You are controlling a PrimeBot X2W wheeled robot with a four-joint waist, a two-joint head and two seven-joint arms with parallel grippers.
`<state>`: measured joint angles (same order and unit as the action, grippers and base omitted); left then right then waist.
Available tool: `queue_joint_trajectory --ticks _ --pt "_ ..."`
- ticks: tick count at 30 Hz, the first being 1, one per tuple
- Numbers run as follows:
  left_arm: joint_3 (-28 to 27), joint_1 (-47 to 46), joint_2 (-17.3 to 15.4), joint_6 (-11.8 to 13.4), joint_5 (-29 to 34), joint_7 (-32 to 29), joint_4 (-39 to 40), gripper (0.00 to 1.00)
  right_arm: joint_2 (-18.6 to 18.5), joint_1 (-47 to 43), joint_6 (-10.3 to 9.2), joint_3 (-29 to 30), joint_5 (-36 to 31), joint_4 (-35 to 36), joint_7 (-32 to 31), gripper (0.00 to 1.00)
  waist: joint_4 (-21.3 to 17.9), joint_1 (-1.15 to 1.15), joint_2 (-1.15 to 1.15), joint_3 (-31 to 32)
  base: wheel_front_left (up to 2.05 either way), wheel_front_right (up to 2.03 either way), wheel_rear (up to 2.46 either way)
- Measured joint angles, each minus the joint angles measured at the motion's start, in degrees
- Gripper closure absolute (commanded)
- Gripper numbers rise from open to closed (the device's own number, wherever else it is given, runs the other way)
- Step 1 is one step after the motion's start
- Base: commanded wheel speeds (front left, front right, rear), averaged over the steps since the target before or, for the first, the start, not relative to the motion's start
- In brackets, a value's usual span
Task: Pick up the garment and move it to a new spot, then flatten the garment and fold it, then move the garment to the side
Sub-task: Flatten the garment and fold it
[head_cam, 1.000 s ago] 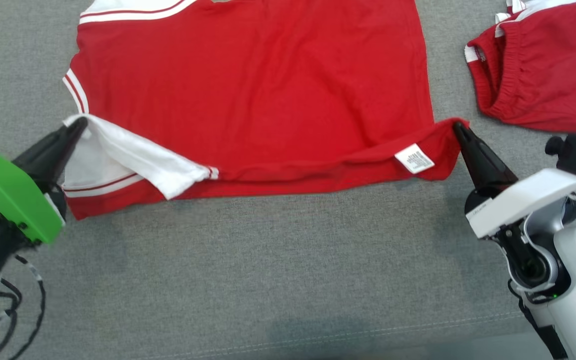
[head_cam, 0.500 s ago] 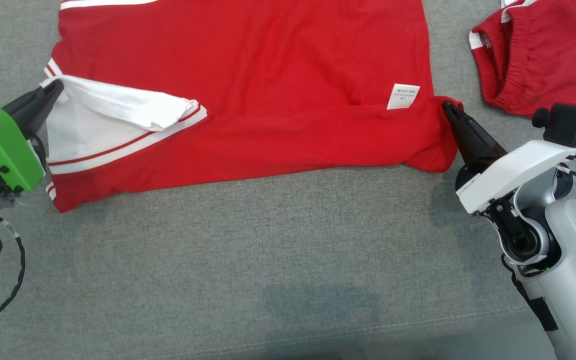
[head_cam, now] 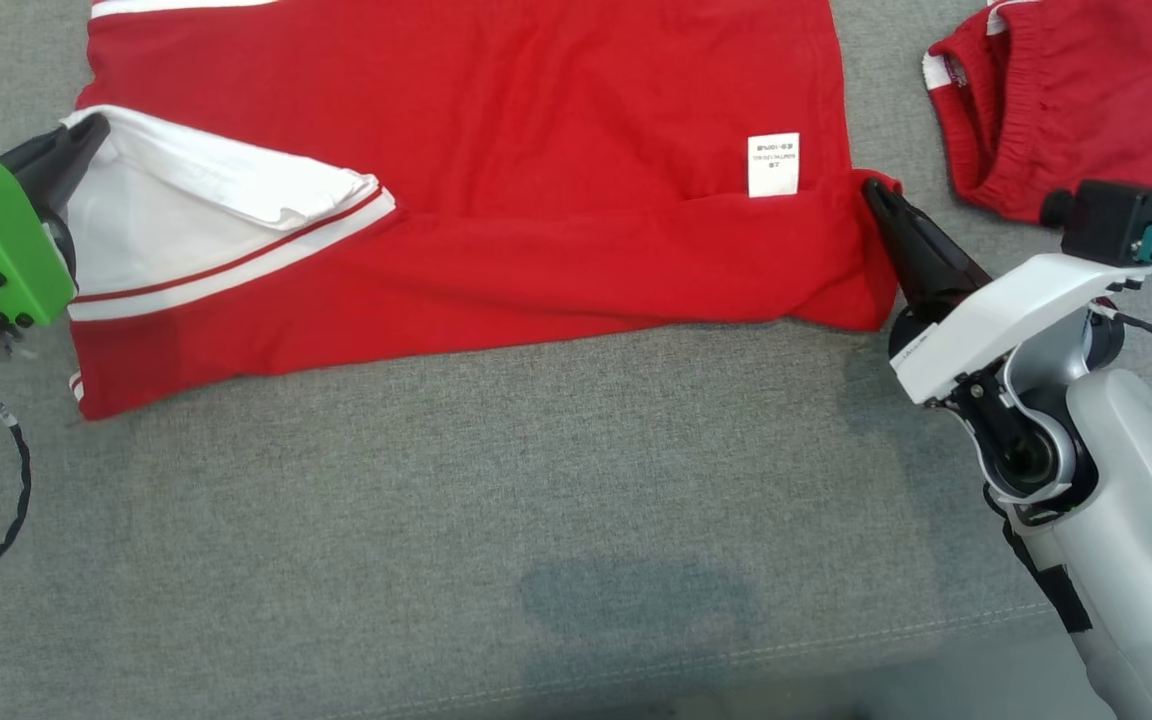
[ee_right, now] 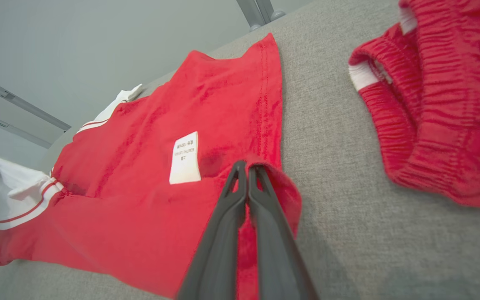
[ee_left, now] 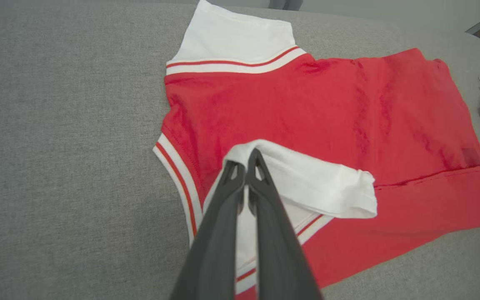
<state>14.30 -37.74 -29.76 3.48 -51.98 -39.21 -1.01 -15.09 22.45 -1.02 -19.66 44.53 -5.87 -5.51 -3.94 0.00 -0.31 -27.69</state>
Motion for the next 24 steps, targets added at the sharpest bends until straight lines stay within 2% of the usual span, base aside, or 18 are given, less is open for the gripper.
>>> queue_joint_trajectory --ticks 11,12,15,16,17,18,19,24 --pt "1.7 -4.2 0.4 -2.3 2.6 1.1 -4.8 1.00 1.4 3.0 1.10 -2.6 -1.8 -2.9 0.5 1.00 -0.5 0.00 0.00 0.0 0.00 0.00 0.00" --pt "1.9 -4.4 0.4 -2.4 2.8 1.3 -5.4 0.92 1.7 3.3 1.14 -2.8 -1.8 -3.2 0.5 1.00 -0.5 0.00 0.00 0.0 0.00 0.00 0.00" --pt "2.5 -4.6 0.4 -2.9 3.4 1.5 -7.0 0.51 2.4 3.7 1.67 -3.5 -2.3 -4.1 0.5 1.00 -0.7 0.00 0.00 0.0 0.00 0.00 0.00" --pt "2.6 -4.6 0.4 -3.0 3.4 1.5 -7.6 0.02 2.5 4.0 1.68 -3.6 -2.5 -4.4 0.7 0.88 -0.8 0.00 0.00 0.1 0.00 0.00 0.00" --pt "2.7 -4.6 0.4 -3.2 3.4 1.8 -8.0 0.00 2.5 4.3 1.68 -3.7 -2.7 -4.6 1.1 0.60 -0.9 0.00 0.00 0.1 0.00 0.00 0.00" --pt "2.7 -4.6 0.4 -3.5 3.4 2.0 -8.2 0.00 2.5 4.5 1.68 -3.7 -3.0 -4.8 1.4 0.25 -0.9 0.00 0.00 0.1 0.00 0.00 0.00" --pt "2.7 -4.7 0.5 -3.6 3.4 2.4 -8.5 0.00 2.5 4.7 1.68 -3.7 -3.3 -5.1 1.6 0.00 -0.9 0.00 0.00 0.2 0.00 0.00 0.00" --pt "2.6 -5.2 1.3 -4.7 4.1 4.5 -10.6 0.00 2.4 4.9 1.75 -3.4 -3.7 -7.0 3.3 0.00 -0.7 0.00 0.00 1.0 0.00 0.00 0.00"
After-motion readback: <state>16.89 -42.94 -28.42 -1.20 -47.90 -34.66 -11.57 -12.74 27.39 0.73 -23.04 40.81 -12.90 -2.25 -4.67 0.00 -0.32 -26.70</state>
